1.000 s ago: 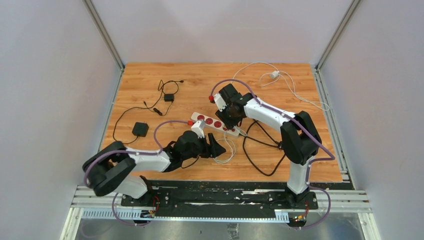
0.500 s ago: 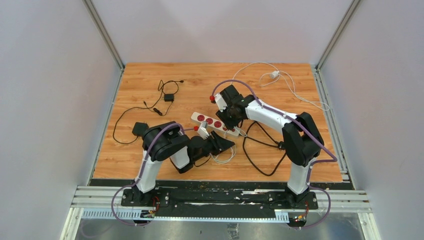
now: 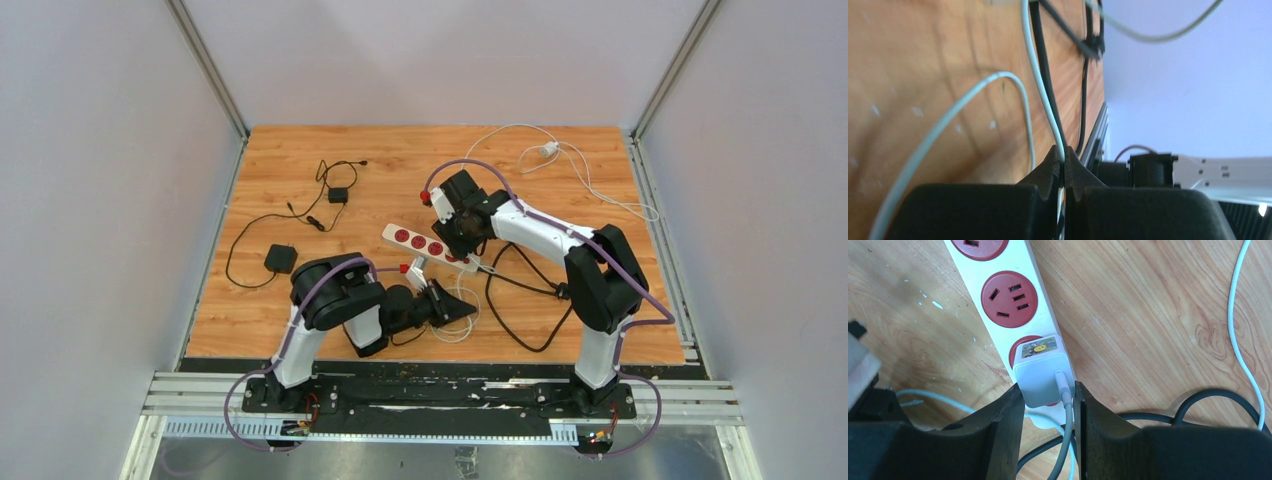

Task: Insert the plug

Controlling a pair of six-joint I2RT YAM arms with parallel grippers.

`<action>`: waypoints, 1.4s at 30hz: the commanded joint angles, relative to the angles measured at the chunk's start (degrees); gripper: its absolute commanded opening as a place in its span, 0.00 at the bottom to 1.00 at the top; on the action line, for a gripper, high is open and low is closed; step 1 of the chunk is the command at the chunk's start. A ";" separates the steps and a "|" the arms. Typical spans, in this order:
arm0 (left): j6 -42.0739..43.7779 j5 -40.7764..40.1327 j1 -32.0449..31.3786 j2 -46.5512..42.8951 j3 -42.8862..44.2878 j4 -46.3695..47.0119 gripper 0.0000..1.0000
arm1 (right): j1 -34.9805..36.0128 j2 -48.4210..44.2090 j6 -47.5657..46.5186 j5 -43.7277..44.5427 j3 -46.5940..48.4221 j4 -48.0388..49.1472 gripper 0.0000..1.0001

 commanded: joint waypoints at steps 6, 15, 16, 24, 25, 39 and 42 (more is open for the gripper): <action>1.29 0.73 -4.56 -2.70 -4.42 2.65 0.00 | 3.86 4.38 3.13 -1.04 -3.74 -7.06 0.00; 1.97 -2.44 -4.54 -4.45 -6.95 2.63 0.04 | 8.41 7.83 5.76 3.22 -5.42 -7.49 0.00; 2.16 -2.55 -4.55 -4.70 -6.95 2.58 0.06 | 8.43 8.34 6.24 3.10 -5.60 -7.30 0.00; 4.09 -5.44 -4.55 -7.97 -8.84 2.53 0.38 | 8.43 8.26 8.33 2.57 -5.95 -6.58 0.00; 4.29 -5.51 -4.52 -8.53 -9.03 2.22 0.42 | 8.43 8.23 8.66 2.50 -5.85 -6.54 0.00; 17.83 -13.56 -4.51 -35.59 -7.41 -35.72 1.00 | 8.78 3.41 8.73 4.67 -0.47 -6.97 0.38; 21.17 -17.36 -4.51 -43.32 -6.43 -48.67 1.00 | 8.78 2.78 8.74 4.99 1.21 -7.40 0.48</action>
